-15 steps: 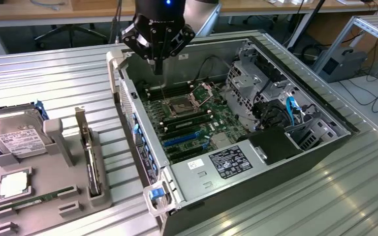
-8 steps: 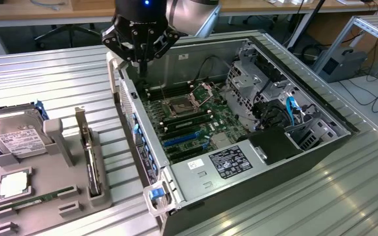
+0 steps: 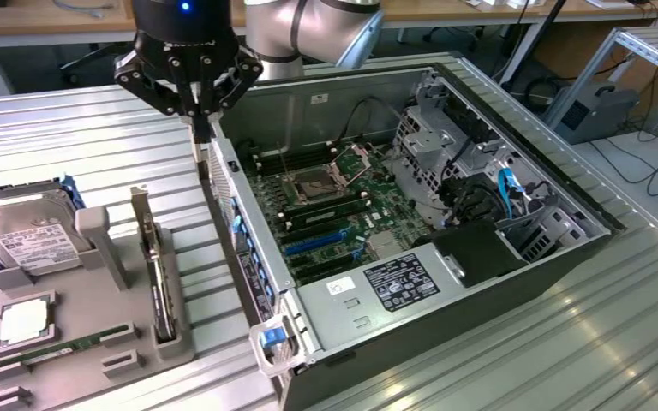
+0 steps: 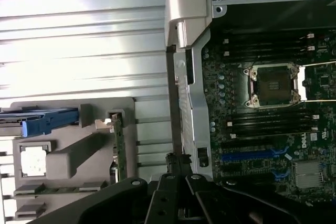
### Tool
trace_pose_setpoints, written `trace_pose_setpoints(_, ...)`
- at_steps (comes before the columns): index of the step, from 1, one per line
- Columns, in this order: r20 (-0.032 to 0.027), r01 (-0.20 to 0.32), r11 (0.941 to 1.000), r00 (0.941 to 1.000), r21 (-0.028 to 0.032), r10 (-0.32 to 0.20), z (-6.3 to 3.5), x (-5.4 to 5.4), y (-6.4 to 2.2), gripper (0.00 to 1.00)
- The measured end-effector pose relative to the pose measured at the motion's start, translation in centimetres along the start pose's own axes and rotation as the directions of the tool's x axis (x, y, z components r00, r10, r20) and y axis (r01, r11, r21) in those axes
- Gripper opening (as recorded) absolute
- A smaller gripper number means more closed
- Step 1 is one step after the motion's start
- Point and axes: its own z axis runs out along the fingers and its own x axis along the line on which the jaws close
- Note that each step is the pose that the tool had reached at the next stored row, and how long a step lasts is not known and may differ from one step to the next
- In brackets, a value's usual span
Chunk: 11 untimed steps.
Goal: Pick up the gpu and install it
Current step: 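Reach for the gpu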
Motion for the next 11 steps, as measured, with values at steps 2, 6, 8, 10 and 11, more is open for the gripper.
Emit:
trace_pose_setpoints(2, 0.0001, 0.000, 1.0000, 1.0000, 0.0029, 0.000, -0.01, 0.4, -0.03, 0.11)
trace_pose_setpoints(6, 0.0006, 0.000, 1.0000, 1.0000, 0.0087, 0.000, -0.02, 1.4, -0.10, 0.11)
trace_pose_setpoints(8, 0.0011, 0.000, 0.9999, 1.0000, 0.0145, -0.001, -0.03, 2.6, -0.20, 0.11)
trace_pose_setpoints(10, 0.0012, 0.000, 0.9998, 1.0000, 0.0182, 0.000, -0.06, 3.2, -0.24, 0.11)
trace_pose_setpoints(11, 0.0014, 0.000, 0.9998, 1.0000, 0.0196, -0.001, -0.06, 3.5, -0.26, 0.11)
